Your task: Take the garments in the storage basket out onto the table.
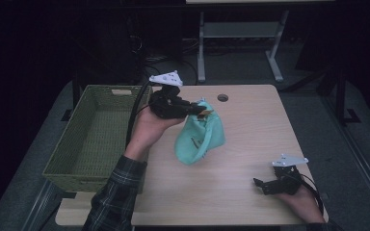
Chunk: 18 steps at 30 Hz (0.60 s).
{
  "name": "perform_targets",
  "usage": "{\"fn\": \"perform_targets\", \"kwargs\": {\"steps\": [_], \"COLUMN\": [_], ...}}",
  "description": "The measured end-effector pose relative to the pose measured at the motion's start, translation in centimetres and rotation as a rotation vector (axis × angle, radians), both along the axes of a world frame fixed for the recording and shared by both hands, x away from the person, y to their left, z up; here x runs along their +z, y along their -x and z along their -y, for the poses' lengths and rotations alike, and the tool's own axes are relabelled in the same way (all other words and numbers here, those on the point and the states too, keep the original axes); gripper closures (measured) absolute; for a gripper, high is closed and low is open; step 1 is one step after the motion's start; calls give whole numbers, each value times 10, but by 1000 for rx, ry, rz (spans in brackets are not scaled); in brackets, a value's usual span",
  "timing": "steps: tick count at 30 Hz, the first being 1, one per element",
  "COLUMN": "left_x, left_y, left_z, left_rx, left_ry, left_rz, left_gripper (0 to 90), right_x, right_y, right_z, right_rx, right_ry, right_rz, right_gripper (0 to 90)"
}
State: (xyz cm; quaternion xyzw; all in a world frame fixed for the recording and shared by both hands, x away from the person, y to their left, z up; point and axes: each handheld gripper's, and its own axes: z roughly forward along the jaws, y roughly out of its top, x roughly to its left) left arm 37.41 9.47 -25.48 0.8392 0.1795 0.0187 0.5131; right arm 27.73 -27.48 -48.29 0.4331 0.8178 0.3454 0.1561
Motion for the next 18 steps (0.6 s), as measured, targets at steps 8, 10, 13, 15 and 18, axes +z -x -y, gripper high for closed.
{"fn": "perform_targets", "kwargs": {"steps": [8,10,13,15,18], "left_x": [-20,-25,-31,-36,-46], "left_y": [-3,-4,-5,-5,-6], "left_z": [26,31,36,40,47], "left_rx": [-21,-24,-27,-31,-40], "left_ry": [-32,-37,-45,-55,-81], "left_rz": [-17,-14,-14,-17,-21], "left_gripper": [869,869,868,868,868], "right_x": [0,0,0,0,0], "right_y": [0,0,0,0,0], "right_z": [0,0,0,0,0], "right_rx": [2,2,4,4,4], "right_ry": [1,1,1,1,2], "right_rz": [3,4,7,8,8], "right_gripper": [17,17,17,17,17]}}
